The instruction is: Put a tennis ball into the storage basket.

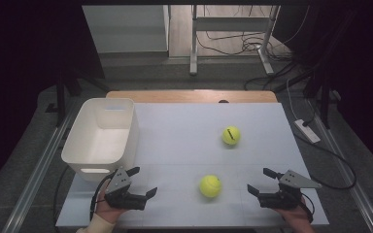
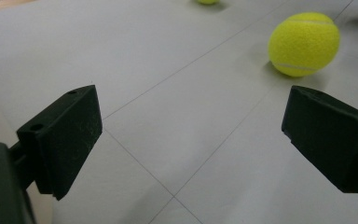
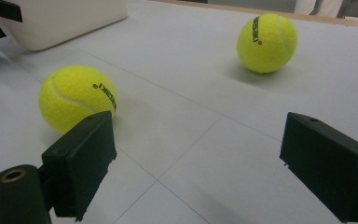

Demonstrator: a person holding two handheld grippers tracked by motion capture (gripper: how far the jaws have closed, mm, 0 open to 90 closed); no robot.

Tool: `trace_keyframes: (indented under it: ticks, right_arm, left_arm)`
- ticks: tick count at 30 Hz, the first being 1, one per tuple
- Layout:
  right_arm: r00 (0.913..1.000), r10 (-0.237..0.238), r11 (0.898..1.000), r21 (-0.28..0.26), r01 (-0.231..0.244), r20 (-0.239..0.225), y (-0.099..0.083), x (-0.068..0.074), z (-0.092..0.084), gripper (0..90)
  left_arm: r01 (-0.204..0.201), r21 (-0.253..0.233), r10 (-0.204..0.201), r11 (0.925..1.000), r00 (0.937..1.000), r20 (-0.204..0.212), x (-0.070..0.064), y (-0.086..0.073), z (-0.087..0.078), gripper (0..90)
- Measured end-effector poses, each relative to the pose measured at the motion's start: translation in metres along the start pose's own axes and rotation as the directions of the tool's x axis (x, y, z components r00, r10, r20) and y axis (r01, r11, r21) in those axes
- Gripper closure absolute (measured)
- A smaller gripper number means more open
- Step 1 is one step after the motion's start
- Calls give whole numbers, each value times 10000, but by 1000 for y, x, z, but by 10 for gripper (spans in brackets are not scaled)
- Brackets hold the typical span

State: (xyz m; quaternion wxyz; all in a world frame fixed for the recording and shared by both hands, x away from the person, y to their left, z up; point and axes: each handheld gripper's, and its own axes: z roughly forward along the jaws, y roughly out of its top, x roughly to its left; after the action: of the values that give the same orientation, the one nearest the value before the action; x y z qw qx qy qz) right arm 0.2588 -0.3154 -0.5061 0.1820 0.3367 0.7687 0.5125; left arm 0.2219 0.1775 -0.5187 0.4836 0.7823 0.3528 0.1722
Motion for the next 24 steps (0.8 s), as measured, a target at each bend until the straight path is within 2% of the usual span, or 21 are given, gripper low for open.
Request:
trace_keyframes:
  ticks: [13,21,24]
  right_arm:
    - [9999,135,9999,40,-134,-36,-1,-4,4,109]
    - [10000,79,9999,83,-79,-17,-1,-4,5,111]
    - [9999,-16,10000,56,17,-150,0,-3,6,112]
  left_arm:
    - [12,3,-12,10000,10000,-24,-3,3,3,56]
    - [-30,7,30,10000,10000,-52,-5,5,3,56]
    - [-84,30,84,10000,9999,-142,-7,5,1,56]
